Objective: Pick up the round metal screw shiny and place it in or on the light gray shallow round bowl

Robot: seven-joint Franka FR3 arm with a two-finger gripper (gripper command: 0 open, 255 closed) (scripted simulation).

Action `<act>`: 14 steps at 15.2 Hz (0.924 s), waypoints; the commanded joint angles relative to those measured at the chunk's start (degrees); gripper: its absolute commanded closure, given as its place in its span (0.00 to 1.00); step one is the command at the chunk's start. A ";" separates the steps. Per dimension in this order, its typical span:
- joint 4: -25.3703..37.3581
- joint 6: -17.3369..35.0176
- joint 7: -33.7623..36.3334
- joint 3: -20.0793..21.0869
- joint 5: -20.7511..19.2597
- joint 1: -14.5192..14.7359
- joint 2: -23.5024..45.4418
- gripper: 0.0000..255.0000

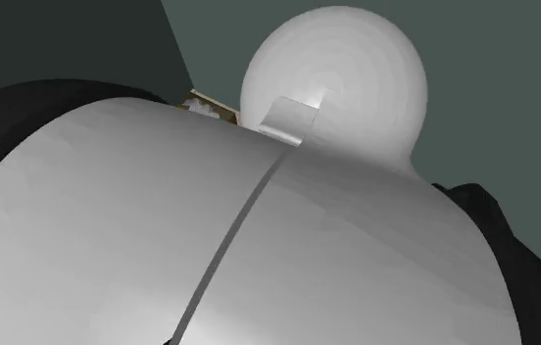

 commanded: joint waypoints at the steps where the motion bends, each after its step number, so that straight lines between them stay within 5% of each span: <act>1: 3.21 1.05 -1.23 0.70 0.16 -0.04 4.96 0.00; 14: 4.73 5.62 -2.17 1.78 1.16 -0.22 11.13 0.00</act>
